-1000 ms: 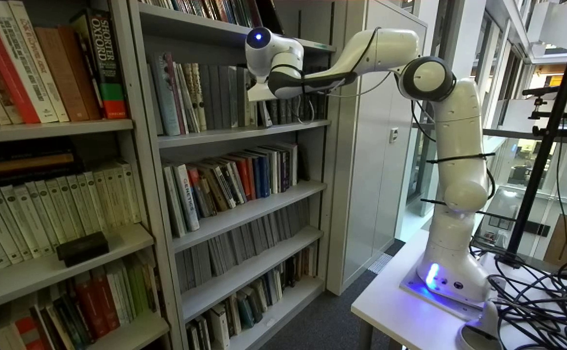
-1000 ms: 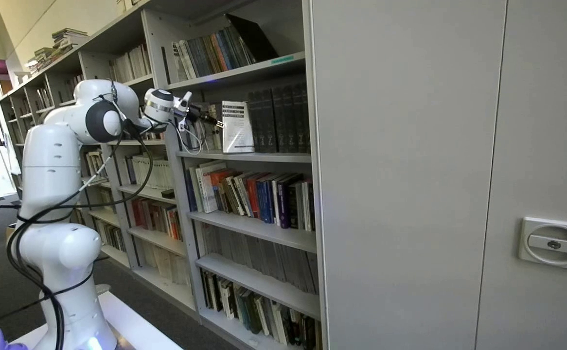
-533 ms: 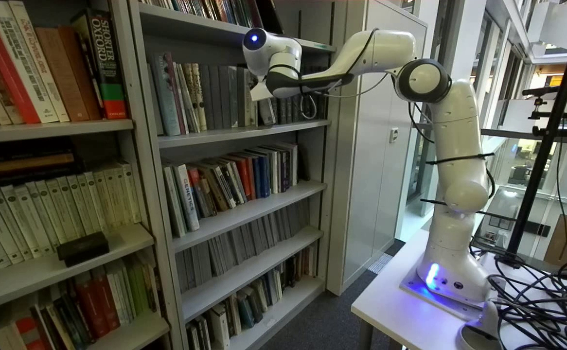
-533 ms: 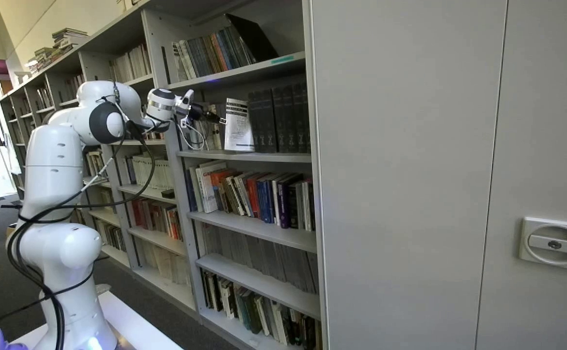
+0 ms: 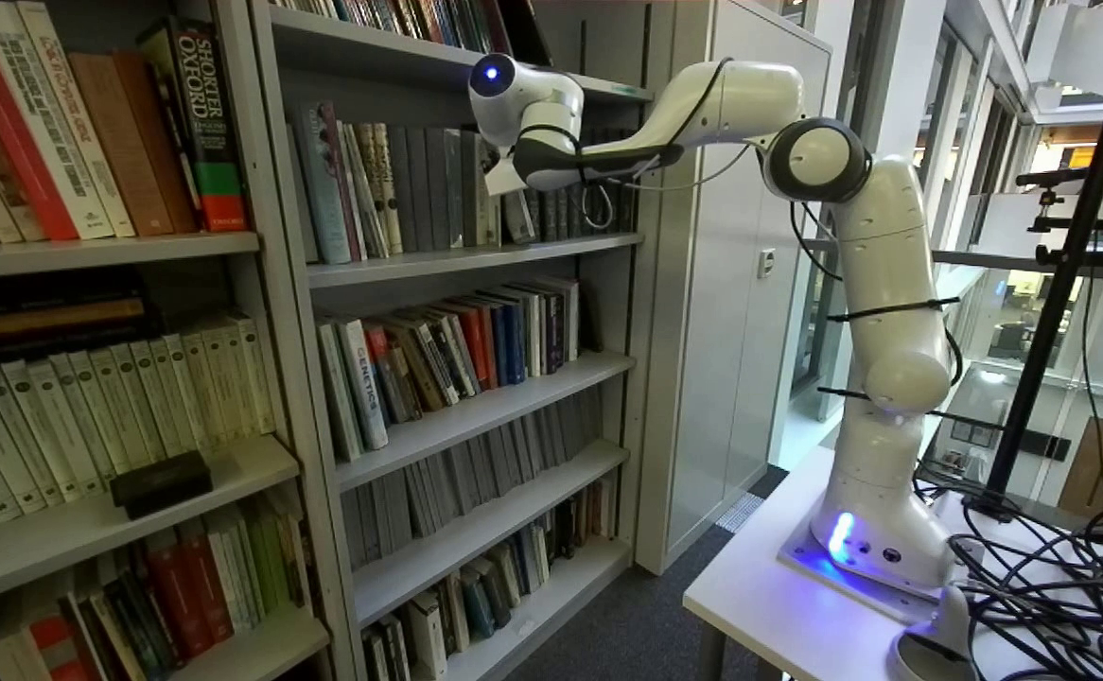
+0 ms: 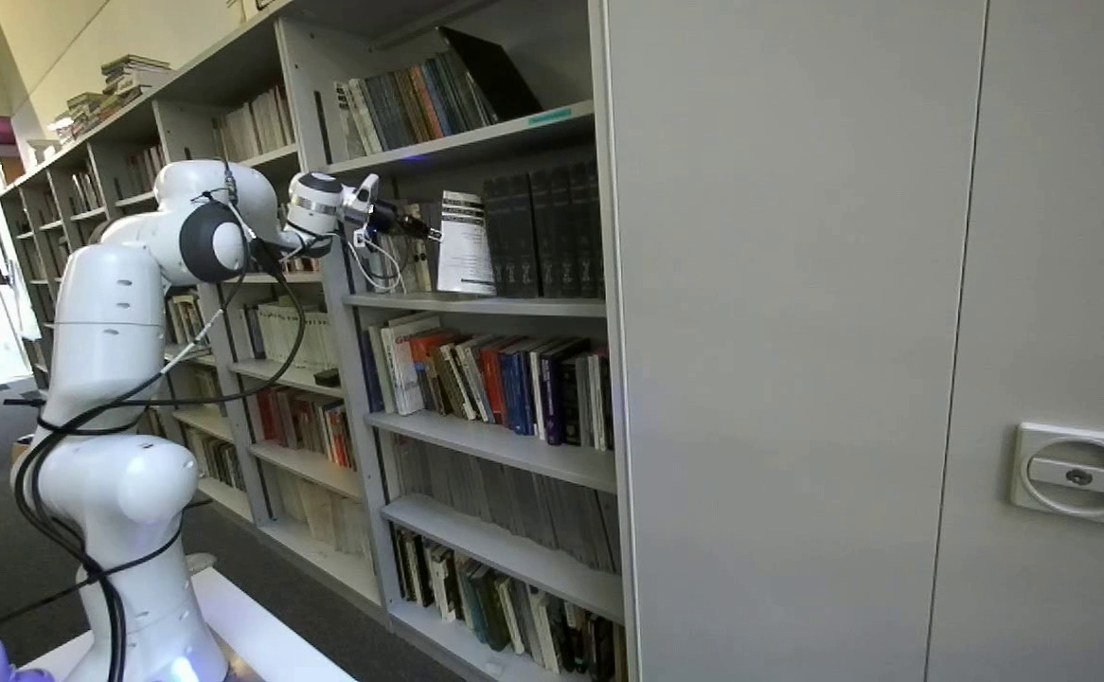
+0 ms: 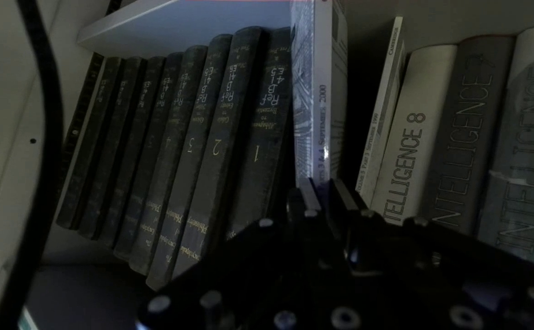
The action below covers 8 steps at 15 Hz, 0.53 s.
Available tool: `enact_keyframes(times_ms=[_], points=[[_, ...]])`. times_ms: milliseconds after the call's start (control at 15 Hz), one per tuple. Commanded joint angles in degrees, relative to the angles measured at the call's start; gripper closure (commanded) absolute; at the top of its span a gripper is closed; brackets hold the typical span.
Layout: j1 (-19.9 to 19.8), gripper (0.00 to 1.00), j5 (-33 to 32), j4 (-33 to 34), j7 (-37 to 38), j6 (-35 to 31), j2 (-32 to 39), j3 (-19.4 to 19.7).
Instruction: Remove the fifth book from the left of the second shelf of the cabinet on the right and put it before the big grey books on the same shelf
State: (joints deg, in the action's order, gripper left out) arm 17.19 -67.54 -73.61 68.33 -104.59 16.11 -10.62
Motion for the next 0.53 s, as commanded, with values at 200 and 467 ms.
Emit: enact_keyframes(times_ms=[200,467], points=[[0.0,0.89,0.0,0.0,0.0,0.0,0.0,0.0],[-0.3,0.97,-1.2,1.5,1.9,0.1,1.5,0.8]])
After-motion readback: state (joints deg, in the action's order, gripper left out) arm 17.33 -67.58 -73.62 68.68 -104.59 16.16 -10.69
